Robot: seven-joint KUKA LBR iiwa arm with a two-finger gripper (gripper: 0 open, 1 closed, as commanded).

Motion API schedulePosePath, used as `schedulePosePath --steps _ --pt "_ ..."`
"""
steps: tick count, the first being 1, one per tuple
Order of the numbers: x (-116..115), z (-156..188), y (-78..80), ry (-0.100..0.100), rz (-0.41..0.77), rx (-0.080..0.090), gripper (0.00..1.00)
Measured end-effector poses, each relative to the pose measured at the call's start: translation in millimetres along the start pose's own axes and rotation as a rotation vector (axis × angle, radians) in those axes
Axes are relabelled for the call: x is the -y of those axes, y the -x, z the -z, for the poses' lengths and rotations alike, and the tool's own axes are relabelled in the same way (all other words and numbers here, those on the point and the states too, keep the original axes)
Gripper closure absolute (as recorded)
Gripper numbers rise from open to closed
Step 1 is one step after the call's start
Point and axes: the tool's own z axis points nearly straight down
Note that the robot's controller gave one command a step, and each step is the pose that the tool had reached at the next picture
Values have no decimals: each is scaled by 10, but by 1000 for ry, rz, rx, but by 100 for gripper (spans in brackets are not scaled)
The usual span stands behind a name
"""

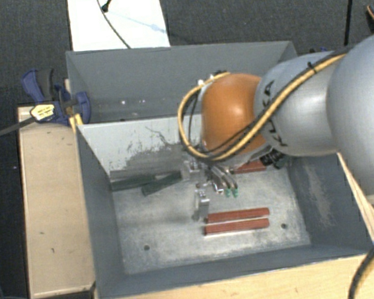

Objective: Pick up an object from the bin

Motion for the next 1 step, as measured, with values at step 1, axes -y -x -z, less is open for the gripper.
schedulePosePath --steps 1 --pt "389 283 -794 1 88 -2 0"
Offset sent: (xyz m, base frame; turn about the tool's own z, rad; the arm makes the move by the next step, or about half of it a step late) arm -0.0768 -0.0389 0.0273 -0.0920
